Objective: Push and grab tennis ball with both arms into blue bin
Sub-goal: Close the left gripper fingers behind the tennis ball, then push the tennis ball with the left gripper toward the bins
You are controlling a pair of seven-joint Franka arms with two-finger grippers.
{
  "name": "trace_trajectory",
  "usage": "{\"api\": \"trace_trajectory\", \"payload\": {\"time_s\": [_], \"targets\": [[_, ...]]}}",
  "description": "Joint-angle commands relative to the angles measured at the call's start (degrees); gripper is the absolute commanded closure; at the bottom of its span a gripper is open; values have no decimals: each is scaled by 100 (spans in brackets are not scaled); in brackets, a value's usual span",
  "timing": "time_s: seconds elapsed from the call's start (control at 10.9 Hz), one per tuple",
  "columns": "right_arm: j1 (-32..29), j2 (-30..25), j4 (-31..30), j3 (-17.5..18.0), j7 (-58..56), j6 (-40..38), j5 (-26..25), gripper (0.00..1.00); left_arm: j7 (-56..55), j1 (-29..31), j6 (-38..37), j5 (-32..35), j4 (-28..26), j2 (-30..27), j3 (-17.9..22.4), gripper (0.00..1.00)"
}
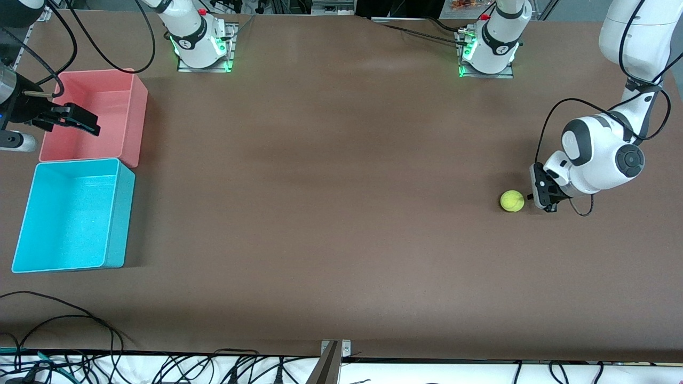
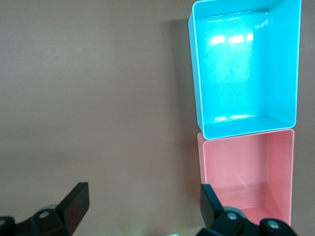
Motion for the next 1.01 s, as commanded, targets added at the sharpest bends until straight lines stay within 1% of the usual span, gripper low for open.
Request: {"api": "trace_trajectory", "payload": {"time_s": [0.0,0.27,0.46,0.92], "targets": [[-41,11,60,17,43,-70,76,0,-184,-47,45,-151,81,134,2,100],[-41,11,60,17,34,-61,76,0,-412,-143,53,-142,90,196,2,100],[-41,11,60,17,34,-52,76,0,-413,-143,80,-133,239,266,2,100],[-41,11,60,17,34,-43,85,0,-422,-152,80,-142,284,284,2,100]]}}
